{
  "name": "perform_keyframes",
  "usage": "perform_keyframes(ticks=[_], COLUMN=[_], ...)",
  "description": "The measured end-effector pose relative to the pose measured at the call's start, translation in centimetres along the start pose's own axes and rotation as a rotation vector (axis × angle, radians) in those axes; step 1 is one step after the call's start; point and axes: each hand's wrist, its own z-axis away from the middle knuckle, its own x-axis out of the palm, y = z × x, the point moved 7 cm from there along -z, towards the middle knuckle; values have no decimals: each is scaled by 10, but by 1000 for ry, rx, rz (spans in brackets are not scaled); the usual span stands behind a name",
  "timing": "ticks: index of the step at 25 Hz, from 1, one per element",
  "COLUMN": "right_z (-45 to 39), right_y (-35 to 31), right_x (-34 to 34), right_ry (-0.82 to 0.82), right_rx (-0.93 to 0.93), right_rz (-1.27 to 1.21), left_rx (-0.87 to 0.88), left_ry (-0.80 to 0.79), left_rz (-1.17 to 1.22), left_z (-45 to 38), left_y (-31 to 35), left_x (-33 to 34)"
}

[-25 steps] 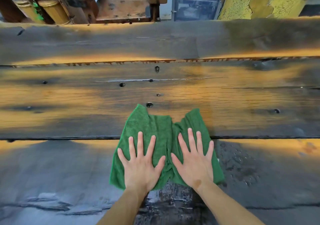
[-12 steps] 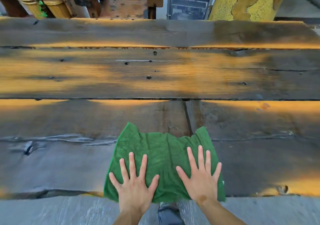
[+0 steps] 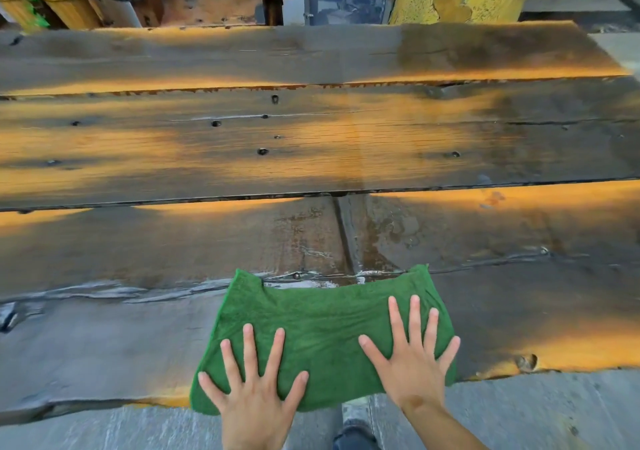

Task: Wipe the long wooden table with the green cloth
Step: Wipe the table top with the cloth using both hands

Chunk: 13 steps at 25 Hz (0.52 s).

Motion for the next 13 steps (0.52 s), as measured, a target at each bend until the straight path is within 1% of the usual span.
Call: perform_keyframes(ticks=[5,9,11,13], right_z=[-79,-179,-232,-279], right_y=[-7,-17,-26,-37], right_x=[-38,-88,-112,-134], right_ry=[75,123,125,164], right_rx=[-24,-51,-51,-54], right_rz=[42,52,43,42], left_rx=[-2,-26,-48,-79], left_ry=[-8,-4,28,41], left_rz=[-67,-121,-107,-87], left_z=[-83,-177,-227,-277], left_y=[44,88,107,126], left_x=[-18,-46,-63,-79])
